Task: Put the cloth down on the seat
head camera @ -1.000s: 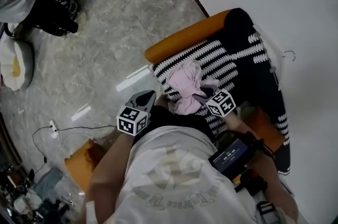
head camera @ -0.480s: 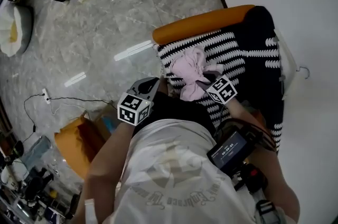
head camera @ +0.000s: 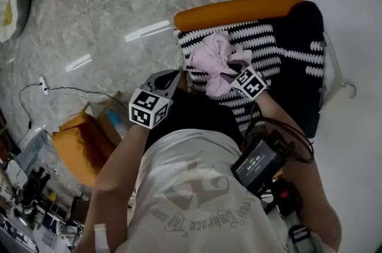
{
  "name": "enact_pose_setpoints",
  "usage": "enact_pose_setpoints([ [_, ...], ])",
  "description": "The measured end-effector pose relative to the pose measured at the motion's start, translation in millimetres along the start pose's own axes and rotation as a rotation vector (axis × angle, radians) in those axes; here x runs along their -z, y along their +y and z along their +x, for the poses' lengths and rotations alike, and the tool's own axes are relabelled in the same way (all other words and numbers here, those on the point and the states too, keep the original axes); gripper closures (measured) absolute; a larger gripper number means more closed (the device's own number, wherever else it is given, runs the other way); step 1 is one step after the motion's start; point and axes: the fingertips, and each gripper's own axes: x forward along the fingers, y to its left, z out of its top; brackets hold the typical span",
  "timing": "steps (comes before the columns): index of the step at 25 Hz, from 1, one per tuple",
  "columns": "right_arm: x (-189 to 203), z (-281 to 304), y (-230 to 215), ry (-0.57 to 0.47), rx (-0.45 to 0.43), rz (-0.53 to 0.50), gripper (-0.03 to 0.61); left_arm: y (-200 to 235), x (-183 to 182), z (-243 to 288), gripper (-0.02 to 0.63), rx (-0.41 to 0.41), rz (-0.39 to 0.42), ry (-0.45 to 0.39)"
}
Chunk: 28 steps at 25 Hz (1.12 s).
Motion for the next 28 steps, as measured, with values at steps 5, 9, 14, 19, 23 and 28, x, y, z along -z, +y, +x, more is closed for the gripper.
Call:
enact_pose_setpoints([
  [5,5,17,-12,0.040,-0.007,-0.041,0.423,3,9,12,0.601,0.006,-0.020,0.022],
  [9,9,29,-31,0.053,0.011,-0.025,0.423,6,15,24,0.601,0.012,-0.027,0.041],
  [14,15,39,-43,0.075,0.027,0.009,0.423,6,15,30,0.601,0.020,-0.030,0.055],
  [19,9,46,-53,0.079,0.037,0.020,0.423,11,10,31,0.601,0.015,-0.037,0.049],
  [23,11,57,-65,0.080,0.042,0.030,0.423,14,16,39,0.601,0.013,-0.053,0.056],
  [28,21,72,-76,0.061,0.083,0.161,0.423,13,33,44,0.601,0.016,-0.080,0.081],
])
